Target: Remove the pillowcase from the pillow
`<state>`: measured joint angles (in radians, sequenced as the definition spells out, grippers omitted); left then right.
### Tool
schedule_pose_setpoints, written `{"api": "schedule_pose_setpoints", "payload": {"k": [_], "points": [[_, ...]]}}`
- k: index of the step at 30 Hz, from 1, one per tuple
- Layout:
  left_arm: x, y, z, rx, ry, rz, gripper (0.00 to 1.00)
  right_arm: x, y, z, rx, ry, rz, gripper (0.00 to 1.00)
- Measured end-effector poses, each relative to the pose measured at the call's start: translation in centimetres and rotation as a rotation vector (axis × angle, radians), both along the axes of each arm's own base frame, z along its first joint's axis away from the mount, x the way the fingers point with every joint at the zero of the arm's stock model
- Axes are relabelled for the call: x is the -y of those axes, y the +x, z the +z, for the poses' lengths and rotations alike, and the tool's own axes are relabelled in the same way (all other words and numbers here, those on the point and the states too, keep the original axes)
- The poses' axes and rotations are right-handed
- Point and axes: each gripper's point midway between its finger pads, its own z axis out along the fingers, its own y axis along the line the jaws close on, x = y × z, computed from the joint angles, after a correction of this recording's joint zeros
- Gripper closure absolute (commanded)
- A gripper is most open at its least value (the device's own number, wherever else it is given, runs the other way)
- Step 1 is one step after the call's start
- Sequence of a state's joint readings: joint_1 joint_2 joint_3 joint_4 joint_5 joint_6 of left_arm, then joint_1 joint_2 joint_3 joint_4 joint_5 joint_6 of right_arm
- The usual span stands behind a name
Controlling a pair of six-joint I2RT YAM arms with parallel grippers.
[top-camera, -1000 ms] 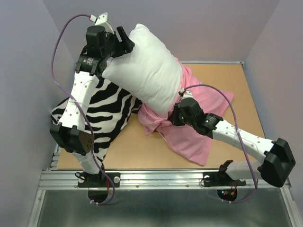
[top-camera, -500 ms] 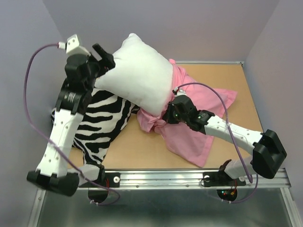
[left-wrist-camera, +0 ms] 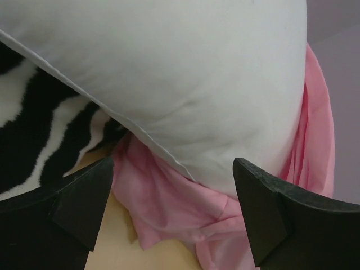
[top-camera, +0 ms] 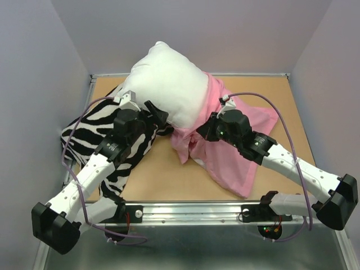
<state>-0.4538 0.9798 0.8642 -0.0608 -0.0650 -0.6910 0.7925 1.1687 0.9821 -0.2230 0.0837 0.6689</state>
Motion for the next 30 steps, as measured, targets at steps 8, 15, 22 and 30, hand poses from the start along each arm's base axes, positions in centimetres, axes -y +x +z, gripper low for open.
{"api": "schedule_pose_setpoints", "payload": {"k": [8,15,22,30], "points": [[4.3,-0.6,0.0,0.066,-0.116,-0.09,0.01,0.1,-0.1,1.2,0.008,0.01,0.001,0.99],[5.2,1.0,-1.2,0.055,-0.145,-0.054,0.01,0.3,-0.3,1.1,0.002,0.004,0.001,0.99],[5.6,2.5,-2.7,0.025,-0.161,0.007,0.01,0.4,-0.5,0.9,-0.006,-0.004,0.001,0.99],[7.2,4.6,-4.4,-0.024,-0.158,0.052,0.03,0.5,-0.5,0.8,-0.009,-0.008,0.001,0.99]]}}
